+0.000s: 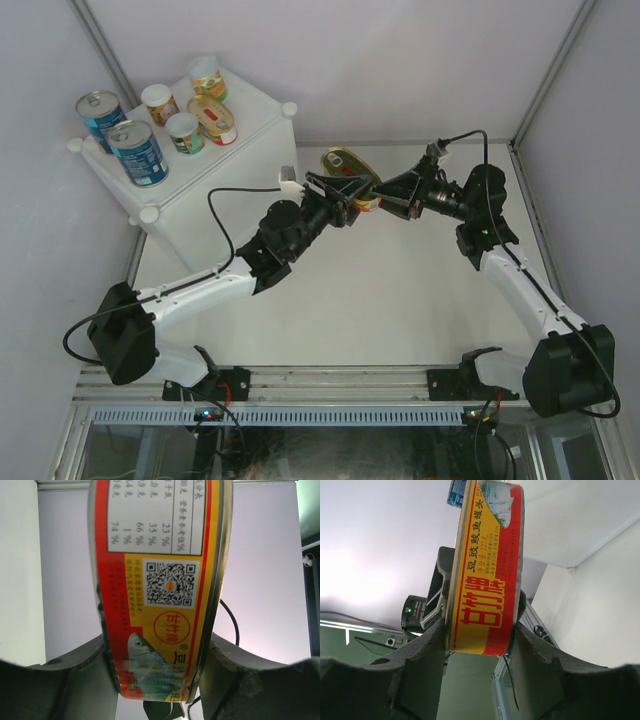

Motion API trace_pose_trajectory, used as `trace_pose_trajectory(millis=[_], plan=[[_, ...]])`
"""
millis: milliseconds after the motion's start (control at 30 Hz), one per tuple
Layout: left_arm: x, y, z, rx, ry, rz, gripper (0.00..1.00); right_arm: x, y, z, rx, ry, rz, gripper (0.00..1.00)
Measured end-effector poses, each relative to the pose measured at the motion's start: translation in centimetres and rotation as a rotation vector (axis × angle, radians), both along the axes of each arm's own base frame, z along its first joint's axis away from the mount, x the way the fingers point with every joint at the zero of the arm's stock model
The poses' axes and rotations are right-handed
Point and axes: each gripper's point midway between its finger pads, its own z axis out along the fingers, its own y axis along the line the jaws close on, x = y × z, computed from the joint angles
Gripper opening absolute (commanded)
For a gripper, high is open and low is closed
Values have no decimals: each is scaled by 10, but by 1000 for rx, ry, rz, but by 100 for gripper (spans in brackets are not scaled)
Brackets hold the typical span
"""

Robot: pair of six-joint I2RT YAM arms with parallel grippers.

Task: Place and organize the canned foods onto the counter
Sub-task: Place the canned food on the counter.

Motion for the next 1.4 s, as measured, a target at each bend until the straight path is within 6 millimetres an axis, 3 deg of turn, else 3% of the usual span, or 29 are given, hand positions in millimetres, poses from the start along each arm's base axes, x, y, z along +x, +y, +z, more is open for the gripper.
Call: trace_pose_trajectory(millis=[1000, 1400], plan=[[-12, 42, 7, 11, -25, 45, 66, 8, 24, 15, 49, 12, 84, 0], [-9, 72, 9, 38, -10, 104, 66, 20, 42, 21, 59, 21, 126, 0]])
